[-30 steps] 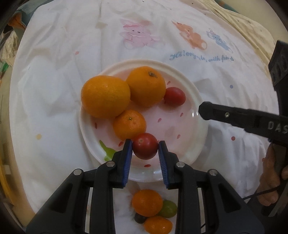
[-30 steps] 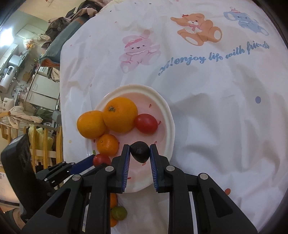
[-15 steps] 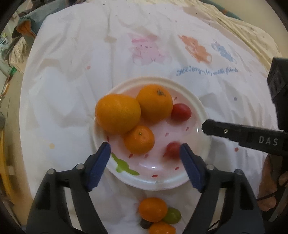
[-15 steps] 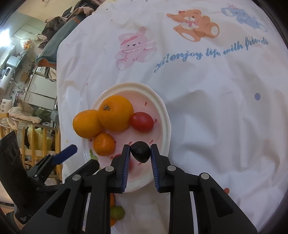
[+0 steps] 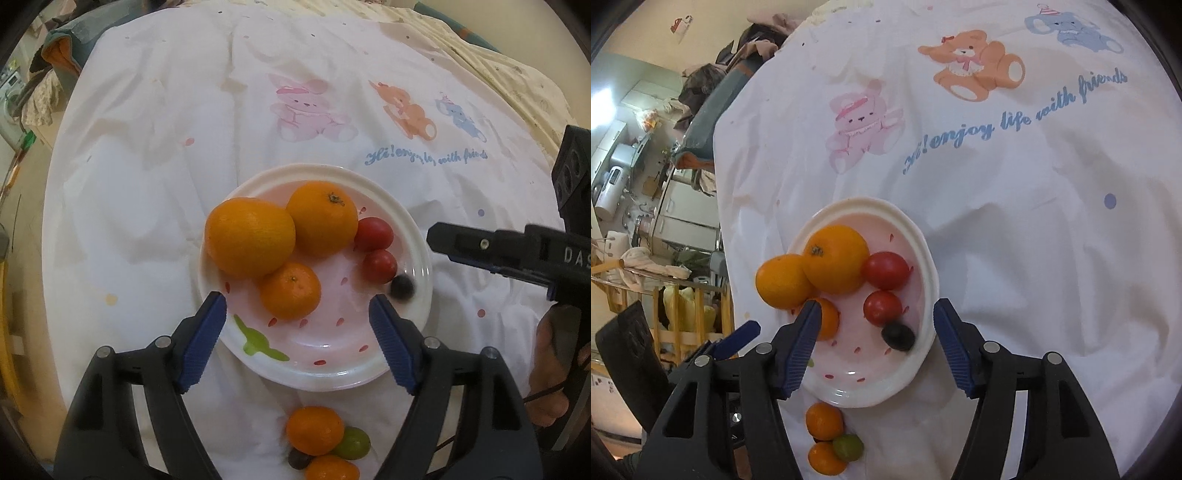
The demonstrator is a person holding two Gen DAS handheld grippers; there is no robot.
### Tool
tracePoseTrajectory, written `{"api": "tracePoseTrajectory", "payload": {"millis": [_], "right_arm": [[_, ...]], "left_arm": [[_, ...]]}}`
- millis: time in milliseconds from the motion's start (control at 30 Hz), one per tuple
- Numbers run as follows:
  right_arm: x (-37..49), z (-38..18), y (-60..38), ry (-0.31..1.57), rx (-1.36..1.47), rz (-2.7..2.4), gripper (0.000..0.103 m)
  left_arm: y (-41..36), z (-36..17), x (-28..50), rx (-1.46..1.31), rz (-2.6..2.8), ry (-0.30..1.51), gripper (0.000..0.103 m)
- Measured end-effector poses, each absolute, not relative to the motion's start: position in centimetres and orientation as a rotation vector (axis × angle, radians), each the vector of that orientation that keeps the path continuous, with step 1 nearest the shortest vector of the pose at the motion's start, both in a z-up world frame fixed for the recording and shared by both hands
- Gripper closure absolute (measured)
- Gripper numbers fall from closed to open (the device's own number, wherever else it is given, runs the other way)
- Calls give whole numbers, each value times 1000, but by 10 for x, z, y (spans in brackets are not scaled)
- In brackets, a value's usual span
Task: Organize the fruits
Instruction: 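Open both grippers and withdraw them from the plate toward the loose fruit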
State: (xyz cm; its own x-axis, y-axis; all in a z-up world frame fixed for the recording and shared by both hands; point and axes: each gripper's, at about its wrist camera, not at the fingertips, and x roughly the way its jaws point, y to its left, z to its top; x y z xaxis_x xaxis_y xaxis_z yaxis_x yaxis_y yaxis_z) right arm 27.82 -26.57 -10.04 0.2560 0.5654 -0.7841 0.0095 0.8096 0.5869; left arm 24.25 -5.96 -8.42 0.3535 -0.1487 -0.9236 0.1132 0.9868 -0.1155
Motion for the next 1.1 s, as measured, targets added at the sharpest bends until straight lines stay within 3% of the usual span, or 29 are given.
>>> {"api": "tracePoseTrajectory", "payload": {"millis": [100, 167, 267, 833, 1100], "right_arm": [[279, -100, -267, 1275, 556, 400, 36], [279, -99, -265, 1277, 544, 397, 24], [275, -92, -261, 1255, 545, 447, 15], [239, -39, -291, 1092, 584, 415, 14], [203, -33, -287, 1102, 545, 424, 14]], "left_arm": [[-60, -81, 241, -21, -176, 1185, 26], [-61, -79, 241, -13, -178, 1177, 23], [-58, -77, 239, -25, -173, 1176, 21], [-29, -23, 213, -45, -105, 1097, 21], [-19, -11, 183, -90, -93, 1084, 21]]}}
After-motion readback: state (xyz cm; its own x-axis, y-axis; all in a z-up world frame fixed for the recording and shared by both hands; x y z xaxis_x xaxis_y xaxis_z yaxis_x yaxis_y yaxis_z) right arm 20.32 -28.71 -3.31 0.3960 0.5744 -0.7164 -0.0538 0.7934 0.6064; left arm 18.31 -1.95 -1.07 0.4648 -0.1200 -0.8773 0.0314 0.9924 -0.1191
